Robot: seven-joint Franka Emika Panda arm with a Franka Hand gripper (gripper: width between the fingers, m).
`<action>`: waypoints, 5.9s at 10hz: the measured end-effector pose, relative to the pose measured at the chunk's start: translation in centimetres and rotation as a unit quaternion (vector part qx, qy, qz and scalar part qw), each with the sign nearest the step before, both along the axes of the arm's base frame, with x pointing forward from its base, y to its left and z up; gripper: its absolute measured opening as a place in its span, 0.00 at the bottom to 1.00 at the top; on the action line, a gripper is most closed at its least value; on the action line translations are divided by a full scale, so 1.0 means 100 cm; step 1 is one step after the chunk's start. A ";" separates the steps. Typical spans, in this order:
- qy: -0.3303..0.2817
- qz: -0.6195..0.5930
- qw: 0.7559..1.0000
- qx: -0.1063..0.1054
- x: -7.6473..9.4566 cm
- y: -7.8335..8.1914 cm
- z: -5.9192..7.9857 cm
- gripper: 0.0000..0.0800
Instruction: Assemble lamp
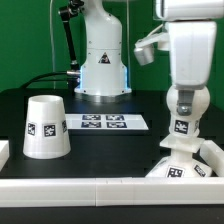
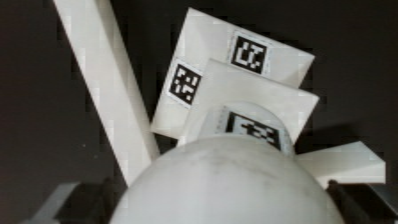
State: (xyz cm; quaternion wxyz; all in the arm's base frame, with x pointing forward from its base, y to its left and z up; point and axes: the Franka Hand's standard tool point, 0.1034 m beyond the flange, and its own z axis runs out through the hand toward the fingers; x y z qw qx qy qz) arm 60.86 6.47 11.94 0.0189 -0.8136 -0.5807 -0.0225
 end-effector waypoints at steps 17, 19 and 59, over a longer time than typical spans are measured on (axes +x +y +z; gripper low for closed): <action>-0.002 -0.605 0.795 0.046 -0.006 -0.002 0.001 0.72; 0.006 -0.679 0.733 0.050 -0.006 -0.001 0.001 0.72; -0.015 -0.200 0.979 0.034 0.000 0.023 -0.006 0.87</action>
Offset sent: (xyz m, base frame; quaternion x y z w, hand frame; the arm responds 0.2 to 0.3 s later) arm -0.0174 -0.0038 -0.0057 -0.0207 0.0418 0.2801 0.9589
